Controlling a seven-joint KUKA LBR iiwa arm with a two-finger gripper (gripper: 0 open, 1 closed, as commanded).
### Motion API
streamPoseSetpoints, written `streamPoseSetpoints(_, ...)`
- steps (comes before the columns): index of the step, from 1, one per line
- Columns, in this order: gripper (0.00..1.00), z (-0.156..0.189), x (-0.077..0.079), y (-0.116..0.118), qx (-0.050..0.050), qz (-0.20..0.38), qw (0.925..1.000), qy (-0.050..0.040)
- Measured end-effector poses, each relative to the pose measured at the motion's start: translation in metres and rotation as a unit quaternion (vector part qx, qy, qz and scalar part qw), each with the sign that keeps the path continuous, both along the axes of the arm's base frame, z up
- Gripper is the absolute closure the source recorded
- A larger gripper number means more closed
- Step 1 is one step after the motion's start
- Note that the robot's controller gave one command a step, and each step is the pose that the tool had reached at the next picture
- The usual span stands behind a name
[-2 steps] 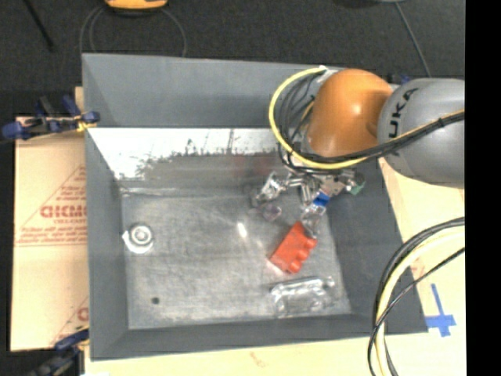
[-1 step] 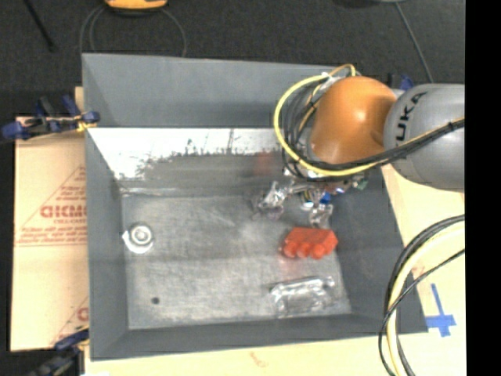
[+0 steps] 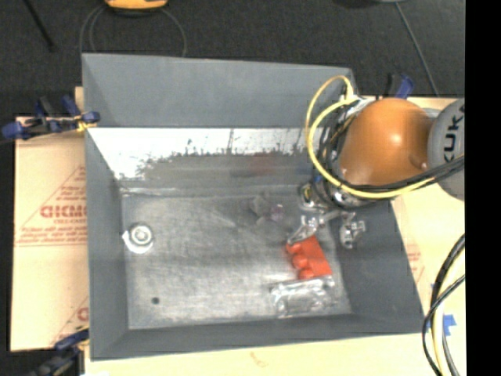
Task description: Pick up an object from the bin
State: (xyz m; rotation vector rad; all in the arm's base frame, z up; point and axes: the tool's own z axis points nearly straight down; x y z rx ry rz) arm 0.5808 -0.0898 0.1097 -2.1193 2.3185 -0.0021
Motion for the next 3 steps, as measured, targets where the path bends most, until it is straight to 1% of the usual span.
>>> streamPoseSetpoints(1, 0.0, -0.034, -0.02, 0.008, 0.001, 0.15, 0.9887, 0.0002)
streamPoseSetpoints(2, 1.0, -0.032, -0.019, 0.01, 0.002, 0.148, 0.989, -0.0005)
streamPoseSetpoints(3, 1.0, 0.093, -0.021, 0.005, -0.001, 0.196, 0.9806, -0.0036)
